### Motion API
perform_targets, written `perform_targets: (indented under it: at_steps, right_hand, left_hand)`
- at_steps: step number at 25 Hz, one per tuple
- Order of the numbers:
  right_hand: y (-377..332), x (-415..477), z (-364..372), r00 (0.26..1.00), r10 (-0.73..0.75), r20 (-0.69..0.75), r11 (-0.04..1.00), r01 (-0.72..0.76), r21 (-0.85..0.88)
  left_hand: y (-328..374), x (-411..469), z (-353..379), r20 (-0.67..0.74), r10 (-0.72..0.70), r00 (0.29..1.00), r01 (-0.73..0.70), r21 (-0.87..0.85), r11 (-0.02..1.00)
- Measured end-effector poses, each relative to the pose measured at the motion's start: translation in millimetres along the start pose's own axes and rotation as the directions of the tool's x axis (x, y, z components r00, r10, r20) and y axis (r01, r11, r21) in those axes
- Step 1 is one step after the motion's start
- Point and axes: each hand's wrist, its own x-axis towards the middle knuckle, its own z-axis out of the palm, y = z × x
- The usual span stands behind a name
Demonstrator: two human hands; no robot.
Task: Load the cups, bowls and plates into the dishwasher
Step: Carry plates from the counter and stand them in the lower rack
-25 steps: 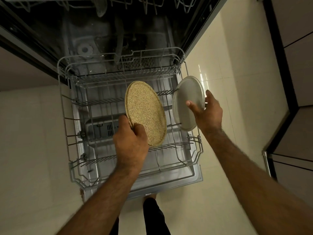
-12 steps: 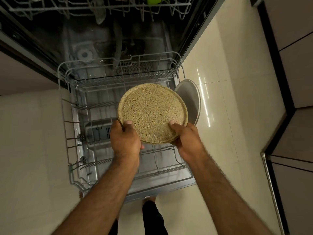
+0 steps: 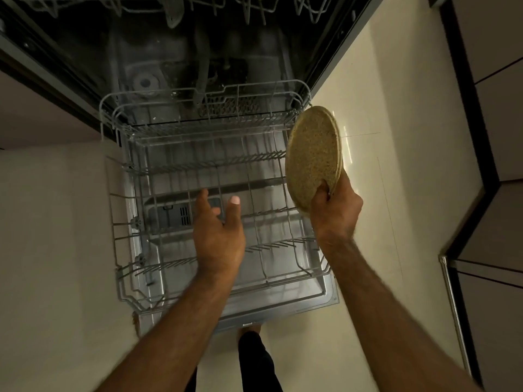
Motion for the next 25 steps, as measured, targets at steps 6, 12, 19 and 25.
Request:
perform_targets:
  at_steps: [6,12,19,25]
  right_hand:
    - [10.8,1.8,20.6,0.998,0.067,0.011,0.996,-0.068,0.056]
    - [15.2,-1.8,31.9,0.980,0.140,0.145,0.988,-0.148,0.050]
    - [21.9,-18.6,25.9,0.955,0.251,0.156,0.967,-0.253,-0.008]
    - [24.0,-41.4,14.0,0.978,0.193,0.082,0.981,-0.193,-0.007]
  left_hand:
    - [-5.8,0.2,-0.7,0.008,0.015,1.000,-0.015,0.031,0.999]
    - [-11.3,-0.5,1.9,-0.013,0.003,1.000,-0.003,0.026,1.000]
    - [-17.3,-3.8,0.9,-0.012,0.028,1.000,-0.028,0.030,0.999]
    - [-24.7,-10.4,-21.3,-0.016,0.025,1.000,-0.025,0.025,0.999]
